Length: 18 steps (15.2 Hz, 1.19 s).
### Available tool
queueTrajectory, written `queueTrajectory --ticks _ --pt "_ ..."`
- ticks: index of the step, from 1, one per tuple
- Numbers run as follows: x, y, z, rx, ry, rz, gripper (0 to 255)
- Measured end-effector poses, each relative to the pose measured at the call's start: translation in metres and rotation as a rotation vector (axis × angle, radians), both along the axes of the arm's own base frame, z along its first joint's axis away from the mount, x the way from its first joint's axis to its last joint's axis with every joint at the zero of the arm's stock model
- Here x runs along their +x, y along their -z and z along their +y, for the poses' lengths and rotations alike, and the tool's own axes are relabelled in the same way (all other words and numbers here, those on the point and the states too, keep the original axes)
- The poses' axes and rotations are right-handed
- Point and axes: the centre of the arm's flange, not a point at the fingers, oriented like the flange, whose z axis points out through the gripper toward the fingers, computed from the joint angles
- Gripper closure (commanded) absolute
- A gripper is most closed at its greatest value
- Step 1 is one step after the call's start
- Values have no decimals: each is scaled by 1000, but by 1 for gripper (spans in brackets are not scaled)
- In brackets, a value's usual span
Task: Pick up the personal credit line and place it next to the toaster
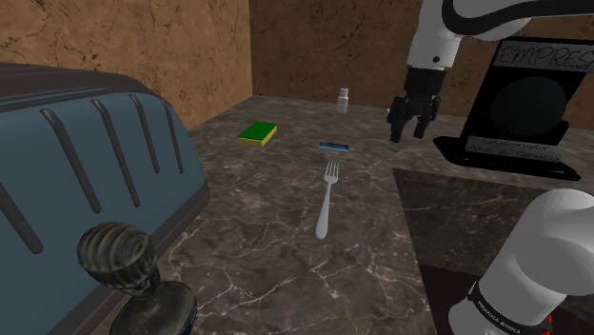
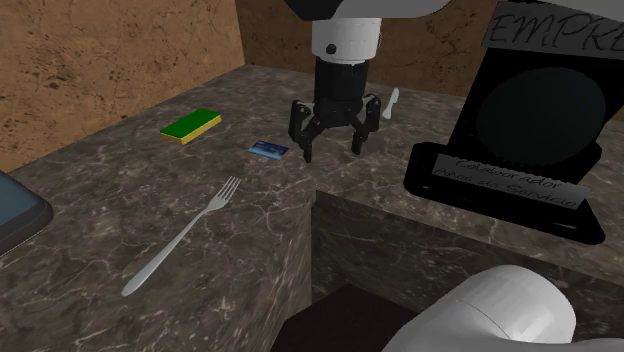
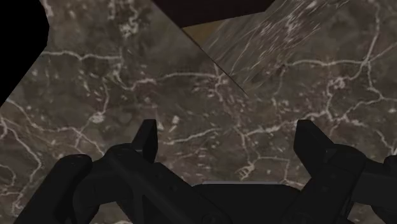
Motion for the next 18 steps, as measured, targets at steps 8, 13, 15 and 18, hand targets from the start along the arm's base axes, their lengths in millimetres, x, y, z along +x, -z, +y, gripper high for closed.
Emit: queueTrajectory --ticks 8,13,15,18 --pt "40 28 -1 38 -309 -249 0" --pt "77 40 9 68 -570 -464 0" --pt "90 46 17 80 -675 -551 0" --pt "103 51 26 87 -765 -625 0"
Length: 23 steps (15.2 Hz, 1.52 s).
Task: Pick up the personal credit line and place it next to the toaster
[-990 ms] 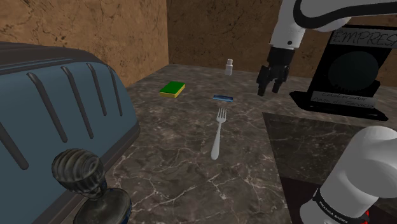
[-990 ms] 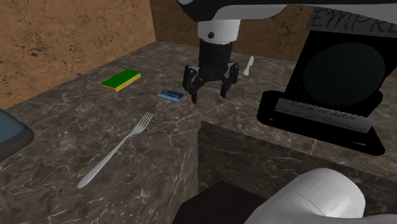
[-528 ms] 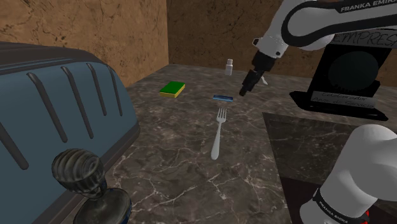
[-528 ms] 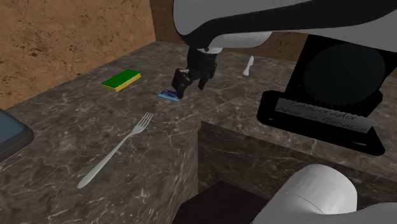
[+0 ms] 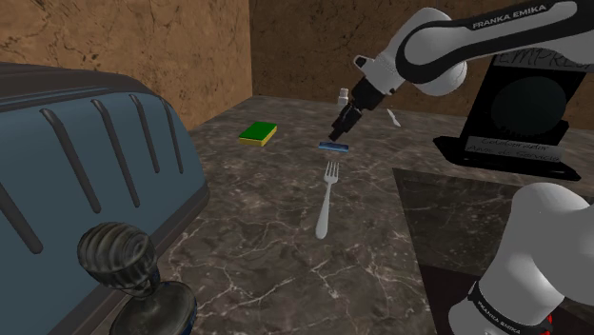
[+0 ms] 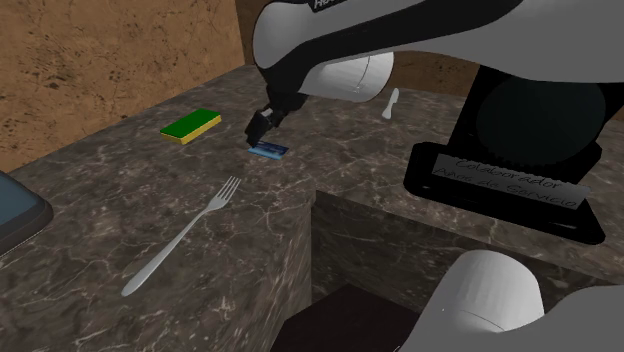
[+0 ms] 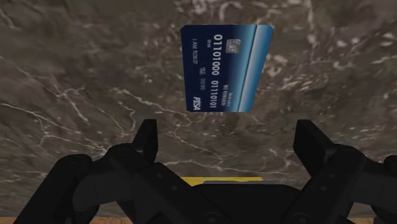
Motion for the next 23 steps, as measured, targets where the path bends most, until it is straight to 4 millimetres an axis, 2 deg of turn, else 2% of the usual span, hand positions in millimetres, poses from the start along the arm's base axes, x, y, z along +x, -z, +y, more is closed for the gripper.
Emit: queueTrajectory --ticks 6,13,14,23 --pt "13 25 9 0 -13 -12 0" --pt "17 28 11 0 -13 -13 0" --pt "17 28 11 0 -13 -13 255" --pt "17 28 11 0 -13 -13 255"
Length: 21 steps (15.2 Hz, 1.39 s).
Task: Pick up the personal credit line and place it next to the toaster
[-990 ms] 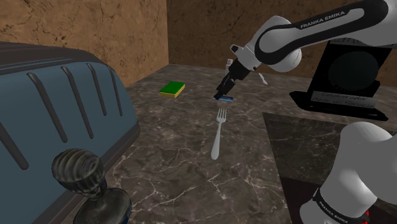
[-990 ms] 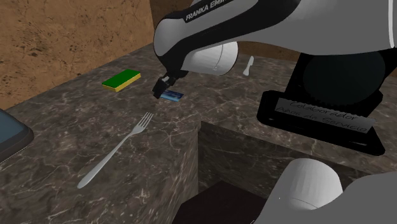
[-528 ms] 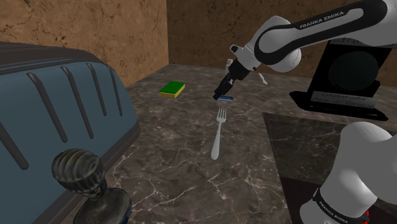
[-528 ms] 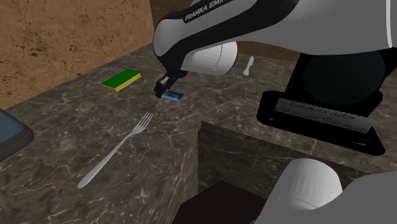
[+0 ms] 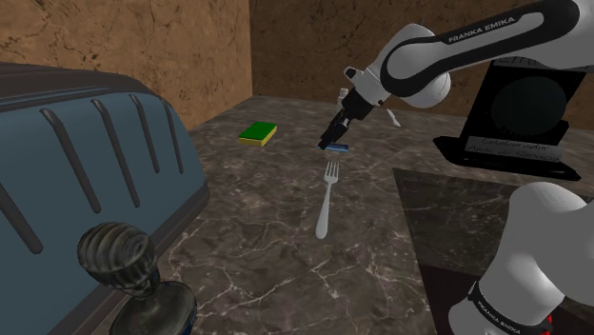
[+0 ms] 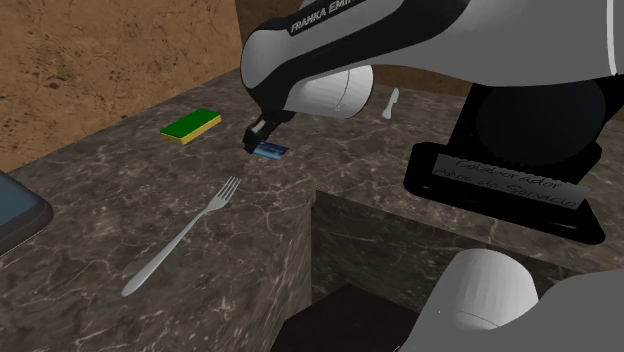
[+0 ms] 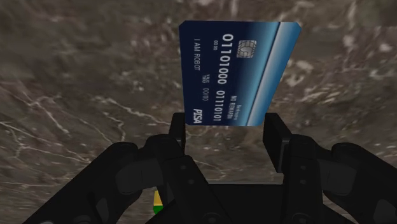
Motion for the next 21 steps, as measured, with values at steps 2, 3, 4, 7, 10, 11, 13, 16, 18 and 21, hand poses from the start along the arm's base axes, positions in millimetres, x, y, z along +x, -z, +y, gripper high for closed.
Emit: queueTrajectory --ticks 2,3,4,7,10,11,13,16,18,21 --pt "0 -3 0 0 0 0 255" --pt "0 -7 0 0 0 0 255" --pt "0 -11 0 0 0 0 255" --pt "0 -26 -1 0 0 0 255" --pt "0 -41 0 0 0 0 255" --pt "0 -46 1 0 0 0 255" --pt "0 -57 0 0 0 0 255" --pt "0 -73 0 0 0 0 255" --pt "0 -84 0 0 0 0 255" --pt "1 -100 0 0 0 0 255"
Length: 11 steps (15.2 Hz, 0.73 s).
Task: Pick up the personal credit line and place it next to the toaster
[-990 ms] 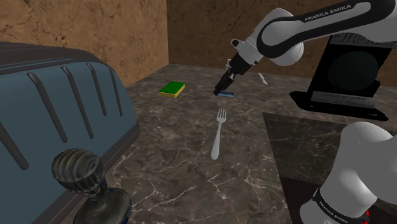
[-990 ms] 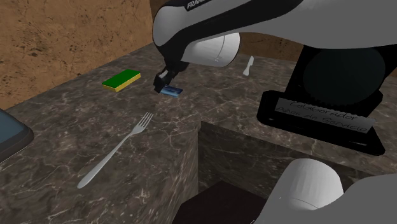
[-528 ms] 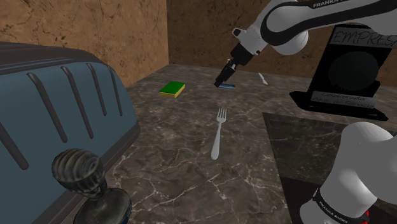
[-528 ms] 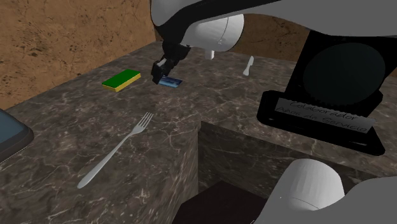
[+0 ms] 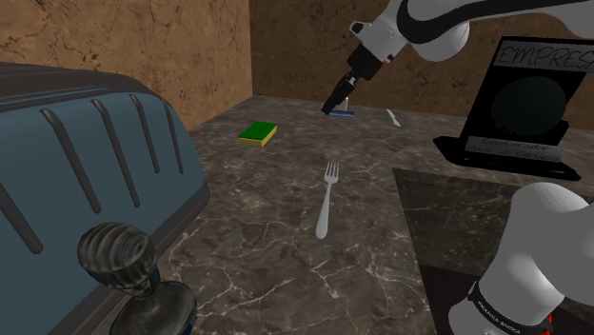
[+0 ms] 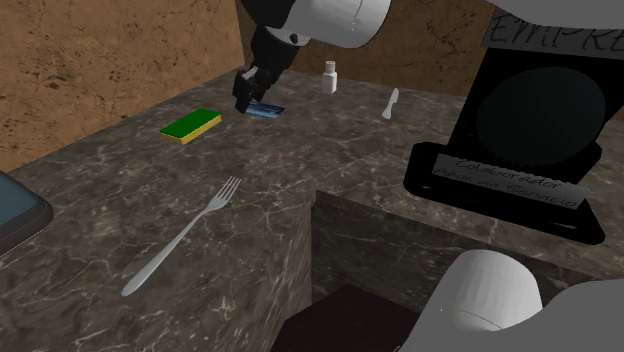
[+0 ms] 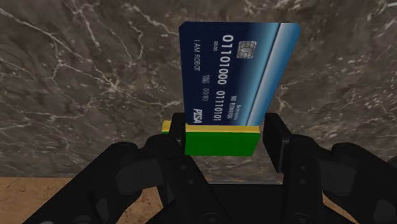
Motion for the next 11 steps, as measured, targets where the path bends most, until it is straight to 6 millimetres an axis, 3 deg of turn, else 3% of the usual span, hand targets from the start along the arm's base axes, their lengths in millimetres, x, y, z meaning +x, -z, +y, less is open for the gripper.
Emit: queueTrajectory --ticks 11 --pt "0 -58 0 0 0 0 255"
